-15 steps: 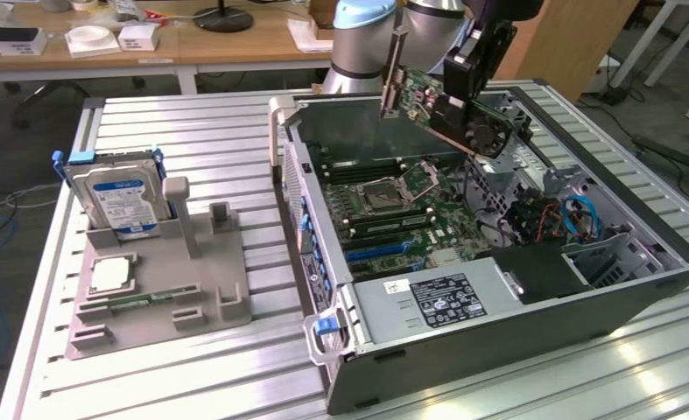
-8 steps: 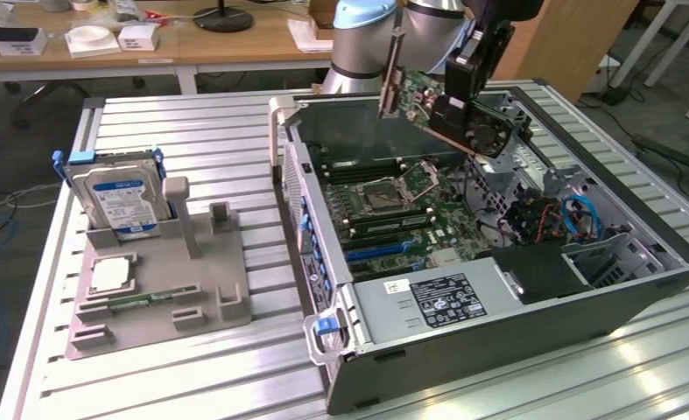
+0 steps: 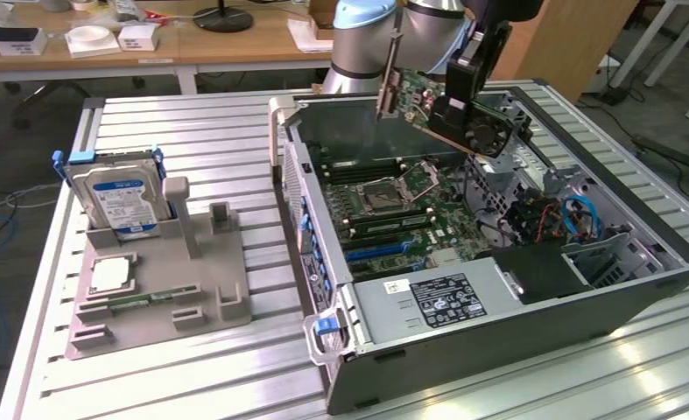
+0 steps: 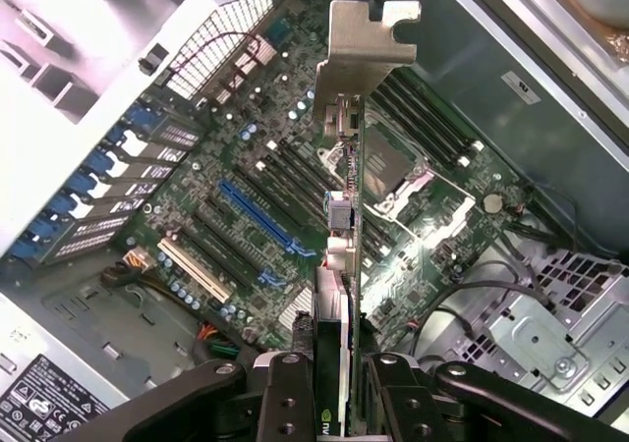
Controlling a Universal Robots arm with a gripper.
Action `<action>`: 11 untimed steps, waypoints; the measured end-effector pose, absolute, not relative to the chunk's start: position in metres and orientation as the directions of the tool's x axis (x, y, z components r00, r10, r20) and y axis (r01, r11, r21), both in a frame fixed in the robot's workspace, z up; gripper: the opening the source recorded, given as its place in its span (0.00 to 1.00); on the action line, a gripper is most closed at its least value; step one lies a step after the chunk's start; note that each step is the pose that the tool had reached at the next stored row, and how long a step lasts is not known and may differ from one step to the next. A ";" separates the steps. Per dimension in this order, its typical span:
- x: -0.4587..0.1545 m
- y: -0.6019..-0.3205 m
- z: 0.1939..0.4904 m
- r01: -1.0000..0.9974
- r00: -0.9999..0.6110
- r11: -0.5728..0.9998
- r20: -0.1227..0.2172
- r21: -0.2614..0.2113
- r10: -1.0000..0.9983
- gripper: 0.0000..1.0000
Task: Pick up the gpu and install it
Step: 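Insert the gpu into the slot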
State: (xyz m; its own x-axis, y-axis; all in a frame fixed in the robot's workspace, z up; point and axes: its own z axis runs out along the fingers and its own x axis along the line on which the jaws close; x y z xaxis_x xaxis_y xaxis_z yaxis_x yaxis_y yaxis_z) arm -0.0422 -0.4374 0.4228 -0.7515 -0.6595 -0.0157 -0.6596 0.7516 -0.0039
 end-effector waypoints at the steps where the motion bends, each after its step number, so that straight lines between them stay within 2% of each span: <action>1: -0.042 -0.437 0.423 -0.664 -0.748 0.748 -0.016 -0.004 -0.664 0.27; 11: -0.043 -0.438 0.423 -0.701 -0.713 0.713 -0.016 -0.004 -0.701 0.27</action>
State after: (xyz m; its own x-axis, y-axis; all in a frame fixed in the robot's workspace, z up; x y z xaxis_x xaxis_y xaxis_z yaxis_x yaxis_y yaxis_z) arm -0.0429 -0.4378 0.4228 -0.7126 -0.7014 -0.0157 -0.7014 0.7127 -0.0039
